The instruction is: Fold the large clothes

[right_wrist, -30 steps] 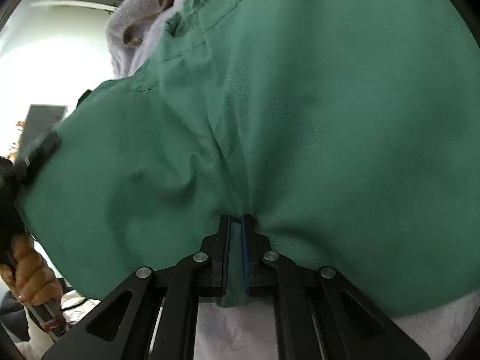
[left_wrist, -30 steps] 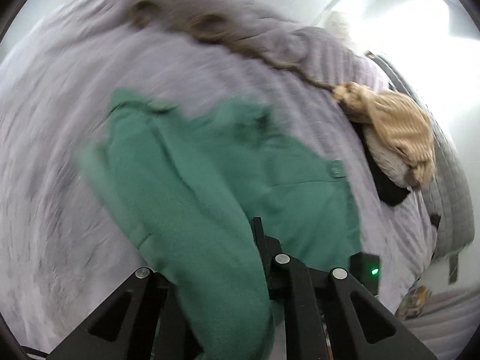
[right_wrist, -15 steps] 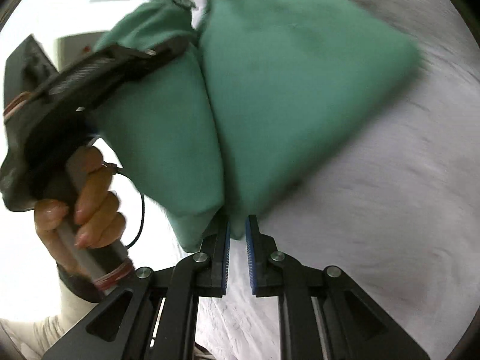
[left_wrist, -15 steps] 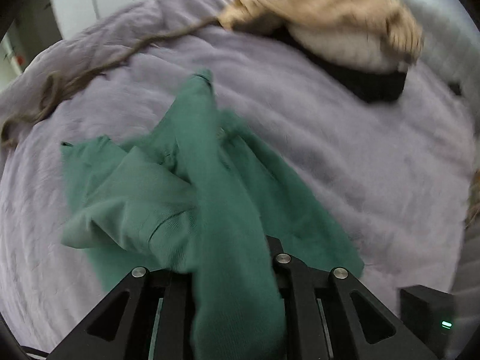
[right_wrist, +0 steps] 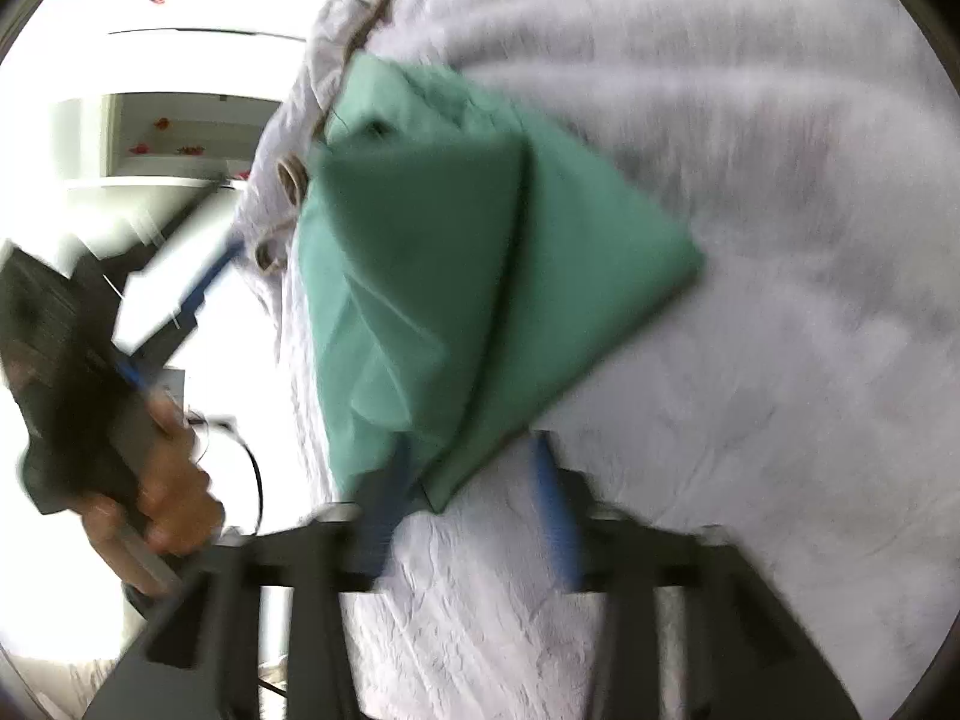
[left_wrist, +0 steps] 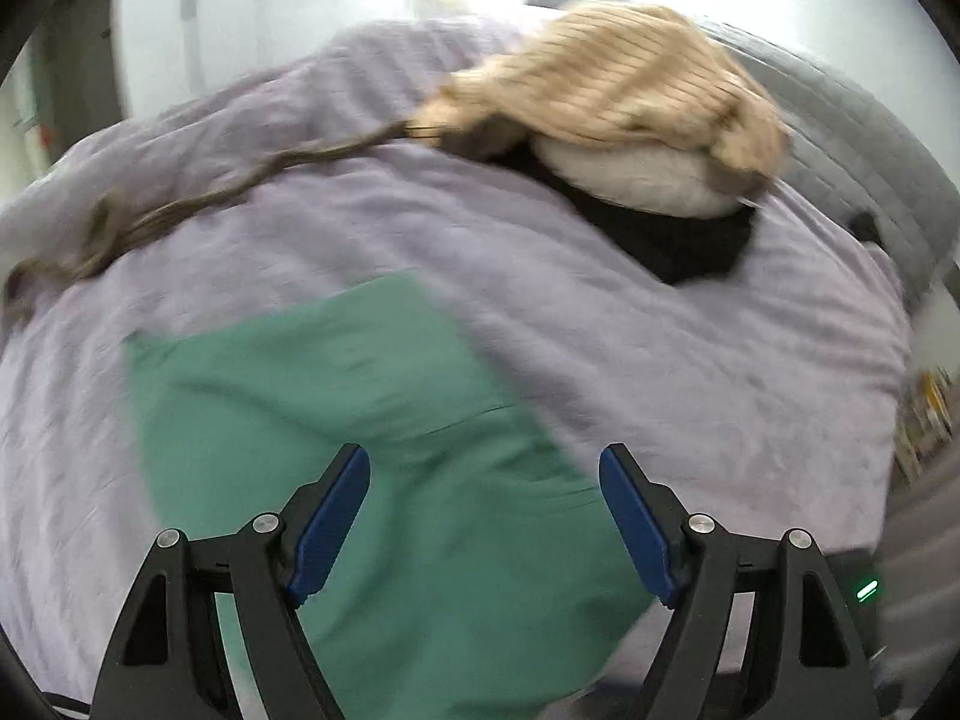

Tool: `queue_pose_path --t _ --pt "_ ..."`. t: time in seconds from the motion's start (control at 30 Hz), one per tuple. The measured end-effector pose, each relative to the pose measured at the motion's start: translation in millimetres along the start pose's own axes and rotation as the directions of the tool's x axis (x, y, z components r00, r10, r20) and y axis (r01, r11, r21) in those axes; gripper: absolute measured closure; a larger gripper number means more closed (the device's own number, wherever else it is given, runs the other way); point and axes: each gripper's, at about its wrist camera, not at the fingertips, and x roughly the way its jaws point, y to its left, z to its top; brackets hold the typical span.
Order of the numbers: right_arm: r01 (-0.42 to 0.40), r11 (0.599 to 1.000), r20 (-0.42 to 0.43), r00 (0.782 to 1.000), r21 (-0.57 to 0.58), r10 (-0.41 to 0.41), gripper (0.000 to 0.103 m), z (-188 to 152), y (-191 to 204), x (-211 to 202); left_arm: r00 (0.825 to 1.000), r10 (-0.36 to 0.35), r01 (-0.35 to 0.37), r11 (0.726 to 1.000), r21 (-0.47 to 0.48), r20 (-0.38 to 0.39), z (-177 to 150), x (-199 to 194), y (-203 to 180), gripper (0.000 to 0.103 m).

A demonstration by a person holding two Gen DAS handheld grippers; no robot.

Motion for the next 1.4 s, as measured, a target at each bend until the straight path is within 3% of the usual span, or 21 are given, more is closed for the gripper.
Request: queue_pose_path --t 0.1,0.17,0.27,0.3,0.33,0.47,0.6,0.63,0.67,0.73,0.9,0.97,1.17,1.3,1.4 --pt "-0.002 1.000 0.041 0.999 -0.024 0.003 0.042 11 10 -8 0.994 0.098 -0.101 0.991 -0.085 -0.038 -22 -6 42 0.023" --pt "0.004 0.999 0.049 0.999 -0.038 -0.002 0.042 17 37 6 0.984 0.154 -0.166 0.976 -0.140 -0.093 -41 -6 67 0.023" --pt "0.050 0.997 0.073 0.996 -0.054 -0.046 0.044 36 48 15 0.970 0.180 -0.215 0.950 -0.226 -0.165 -73 -6 99 0.023" --pt "0.072 0.996 0.082 0.994 -0.046 -0.068 0.054 38 49 21 0.967 0.178 -0.220 0.944 -0.244 -0.182 -83 -5 104 0.023" --pt "0.092 0.995 0.086 0.992 -0.025 -0.090 0.102 44 51 27 0.965 0.176 -0.222 0.941 -0.254 -0.194 -91 -4 106 0.023" --pt "0.107 0.994 0.140 0.984 0.020 -0.109 0.099 44 56 14 0.970 0.154 -0.202 0.941 -0.270 -0.191 -107 -7 107 0.023" --pt "0.181 0.974 0.104 0.975 0.138 -0.196 0.099 32 17 24 0.975 0.109 -0.159 0.951 -0.265 -0.193 -115 -8 102 0.023" --pt "0.185 0.967 0.093 0.975 0.173 -0.203 0.100 30 2 30 0.974 0.100 -0.152 0.953 -0.263 -0.201 -119 -6 101 0.021" --pt "0.173 0.965 0.085 0.978 0.198 -0.192 0.100 29 -9 36 0.972 0.098 -0.153 0.955 -0.256 -0.214 -123 -3 100 0.012" --pt "0.154 0.961 0.080 0.981 0.229 -0.176 0.100 27 -18 38 0.971 0.096 -0.150 0.958 -0.244 -0.220 -131 1 98 0.009" --pt "0.202 0.967 0.045 0.976 0.153 -0.211 0.100 24 -3 25 0.970 0.081 -0.142 0.954 -0.263 -0.228 -143 2 98 0.009" --pt "0.212 0.970 0.039 0.975 0.121 -0.218 0.093 19 4 7 0.970 0.078 -0.141 0.952 -0.272 -0.230 -144 1 100 0.009" --pt "0.257 0.966 0.084 0.963 0.017 -0.257 0.093 13 28 -36 0.968 0.083 -0.151 0.947 -0.284 -0.236 -146 -2 99 0.009" --pt "0.291 0.950 0.098 0.955 -0.112 -0.281 0.093 23 58 -32 0.964 0.085 -0.161 0.939 -0.304 -0.251 -145 -1 99 0.009" --pt "0.333 0.917 0.094 0.943 -0.220 -0.320 0.093 31 80 -18 0.959 0.098 -0.180 0.935 -0.305 -0.265 -143 0 97 0.009"
